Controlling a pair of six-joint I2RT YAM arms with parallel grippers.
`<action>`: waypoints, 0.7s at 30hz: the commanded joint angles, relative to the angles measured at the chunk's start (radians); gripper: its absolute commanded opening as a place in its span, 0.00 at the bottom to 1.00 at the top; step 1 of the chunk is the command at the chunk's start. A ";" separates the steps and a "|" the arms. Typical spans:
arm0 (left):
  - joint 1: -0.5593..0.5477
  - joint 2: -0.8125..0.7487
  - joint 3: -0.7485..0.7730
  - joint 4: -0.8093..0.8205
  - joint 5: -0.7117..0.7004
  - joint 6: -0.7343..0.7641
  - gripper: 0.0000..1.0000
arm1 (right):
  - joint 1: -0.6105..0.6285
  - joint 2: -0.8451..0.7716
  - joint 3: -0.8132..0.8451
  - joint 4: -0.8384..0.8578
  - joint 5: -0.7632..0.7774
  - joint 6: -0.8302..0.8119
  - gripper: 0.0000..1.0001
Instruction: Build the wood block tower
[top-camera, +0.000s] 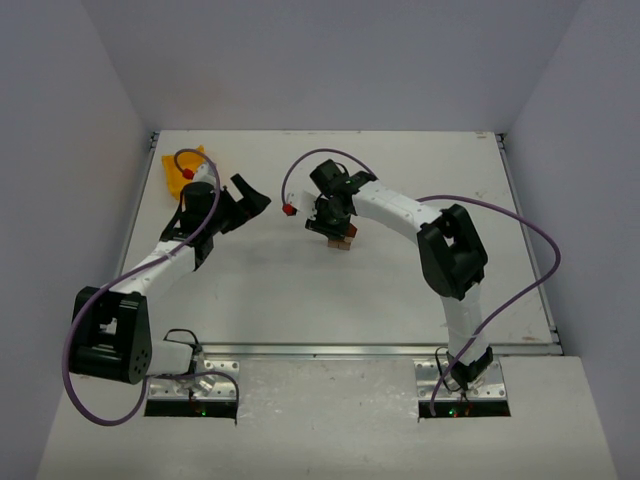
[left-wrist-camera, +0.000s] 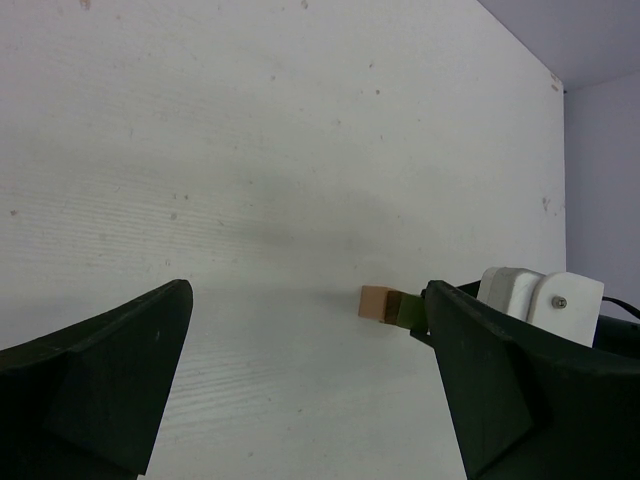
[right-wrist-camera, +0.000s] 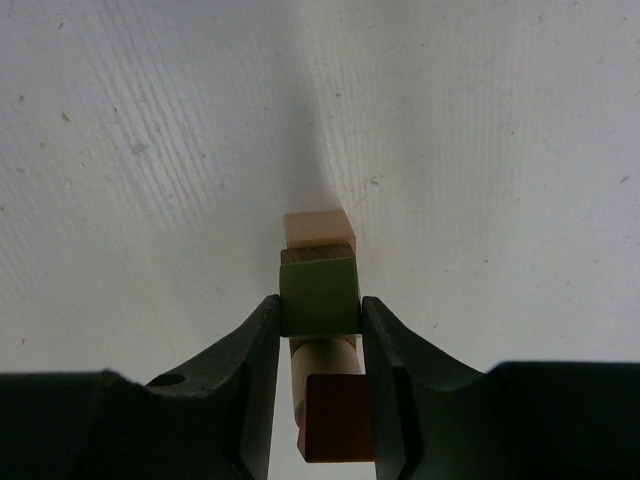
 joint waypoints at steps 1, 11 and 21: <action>0.005 0.003 0.043 0.040 -0.009 0.009 1.00 | 0.002 0.016 0.024 0.015 0.005 0.002 0.37; 0.005 0.002 0.043 0.040 -0.003 0.011 1.00 | 0.002 0.014 0.028 0.019 0.013 0.008 0.45; 0.005 0.003 0.043 0.044 0.005 0.012 1.00 | 0.004 0.013 0.053 0.040 0.027 0.021 0.59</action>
